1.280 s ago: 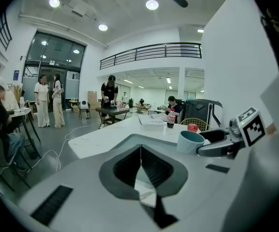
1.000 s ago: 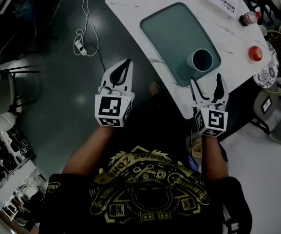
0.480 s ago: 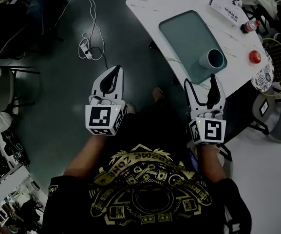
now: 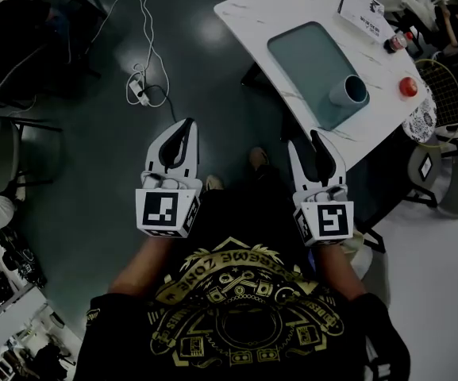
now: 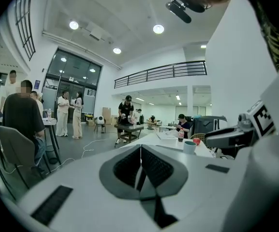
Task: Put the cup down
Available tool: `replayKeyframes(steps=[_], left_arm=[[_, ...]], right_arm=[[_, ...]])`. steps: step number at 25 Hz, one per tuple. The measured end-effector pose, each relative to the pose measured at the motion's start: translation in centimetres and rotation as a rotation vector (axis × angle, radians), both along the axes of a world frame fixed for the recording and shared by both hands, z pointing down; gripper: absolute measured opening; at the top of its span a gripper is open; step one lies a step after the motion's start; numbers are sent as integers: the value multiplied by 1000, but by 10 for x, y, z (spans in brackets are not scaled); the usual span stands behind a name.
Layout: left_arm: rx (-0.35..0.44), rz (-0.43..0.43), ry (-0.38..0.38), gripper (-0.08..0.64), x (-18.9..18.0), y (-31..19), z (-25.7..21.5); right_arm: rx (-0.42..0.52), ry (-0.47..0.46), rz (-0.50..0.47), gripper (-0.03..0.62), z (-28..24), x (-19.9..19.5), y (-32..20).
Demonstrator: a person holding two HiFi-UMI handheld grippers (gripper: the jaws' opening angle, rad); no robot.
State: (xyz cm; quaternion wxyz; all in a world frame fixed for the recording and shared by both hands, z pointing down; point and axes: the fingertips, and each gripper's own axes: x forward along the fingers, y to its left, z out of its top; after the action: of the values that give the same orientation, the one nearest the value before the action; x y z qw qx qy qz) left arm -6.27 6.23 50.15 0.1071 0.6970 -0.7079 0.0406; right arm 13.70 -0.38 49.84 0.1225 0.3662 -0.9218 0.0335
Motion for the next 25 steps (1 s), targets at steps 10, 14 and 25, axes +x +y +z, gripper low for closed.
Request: replayKeyframes(steps=[10,14,25], left_arm=[[-5,20,50,11,-17,37,3],[5,41,58,12,-12,45,-4],[-53,113,64,12,34,41,12]], right_arm=[[-6,44,35,42,-5,-15,39],[-13,32,54,28,-13,-10,50],[-44,42,56,8,-6,14,60]])
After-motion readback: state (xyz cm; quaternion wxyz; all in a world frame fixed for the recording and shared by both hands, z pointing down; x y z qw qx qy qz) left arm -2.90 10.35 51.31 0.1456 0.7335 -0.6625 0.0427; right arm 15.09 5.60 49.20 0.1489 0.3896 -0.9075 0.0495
